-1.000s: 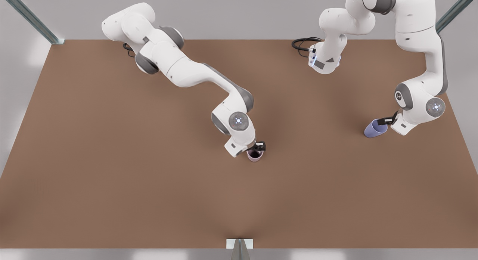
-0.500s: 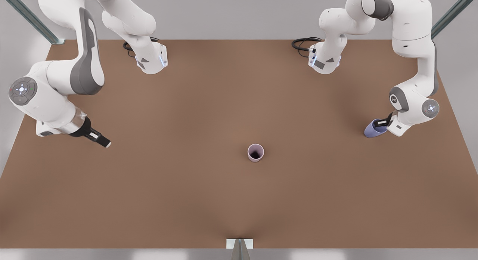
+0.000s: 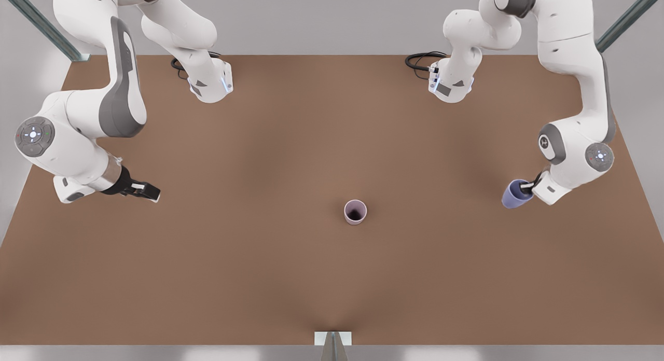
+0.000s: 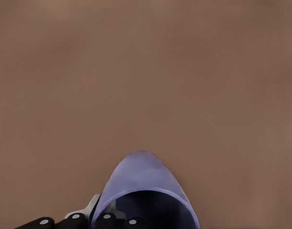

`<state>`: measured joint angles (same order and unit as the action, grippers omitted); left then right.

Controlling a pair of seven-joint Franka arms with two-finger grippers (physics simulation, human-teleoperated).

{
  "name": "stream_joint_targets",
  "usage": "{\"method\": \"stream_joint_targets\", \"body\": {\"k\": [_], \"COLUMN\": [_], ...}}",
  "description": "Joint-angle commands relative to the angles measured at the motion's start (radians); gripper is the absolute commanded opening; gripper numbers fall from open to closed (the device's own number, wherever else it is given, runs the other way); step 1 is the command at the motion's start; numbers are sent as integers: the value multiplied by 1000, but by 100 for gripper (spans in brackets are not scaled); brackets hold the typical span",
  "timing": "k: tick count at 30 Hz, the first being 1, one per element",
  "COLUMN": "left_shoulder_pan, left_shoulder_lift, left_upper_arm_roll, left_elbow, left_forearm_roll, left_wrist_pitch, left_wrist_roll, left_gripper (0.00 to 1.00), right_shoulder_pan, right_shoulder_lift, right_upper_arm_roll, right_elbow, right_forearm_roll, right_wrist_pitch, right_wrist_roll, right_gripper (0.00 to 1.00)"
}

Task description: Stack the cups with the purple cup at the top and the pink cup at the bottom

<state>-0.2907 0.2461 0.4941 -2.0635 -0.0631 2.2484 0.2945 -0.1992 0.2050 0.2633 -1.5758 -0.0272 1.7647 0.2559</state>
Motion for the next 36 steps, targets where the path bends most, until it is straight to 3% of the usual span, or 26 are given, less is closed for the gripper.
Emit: {"method": "stream_joint_targets", "body": {"k": [1, 3, 7, 9, 12, 36], "left_shoulder_pan": [-60, -143, -168, -232, -263, -311], "left_shoulder_lift": [10, 85, 212, 321, 397, 443], "left_upper_arm_roll": [-2, -121, -316, -341, -373, -467], "left_elbow": [77, 275, 529, 687, 799, 844], "left_forearm_roll": [-6, -7, -6, -6, -7, -3], "left_wrist_pitch": [-173, -322, -397, -466, -461, -375], "left_wrist_roll": [-24, -188, -652, -870, -979, -1180], "left_gripper": [21, 21, 21, 21, 21, 21], "right_shoulder_pan": [1, 1, 7, 7, 7, 7], "right_shoulder_lift": [-1, 1, 7, 8, 8, 17], "right_upper_arm_roll": [1, 1, 1, 1, 2, 4], "right_elbow": [0, 0, -1, -1, -12, -27], "right_forearm_roll": [1, 1, 1, 1, 3, 6], "right_wrist_pitch": [-1, -1, -1, -1, -2, -13], "right_wrist_roll": [-193, -193, -193, -193, -193, -210], "right_gripper": [100, 100, 100, 100, 100, 100]}}
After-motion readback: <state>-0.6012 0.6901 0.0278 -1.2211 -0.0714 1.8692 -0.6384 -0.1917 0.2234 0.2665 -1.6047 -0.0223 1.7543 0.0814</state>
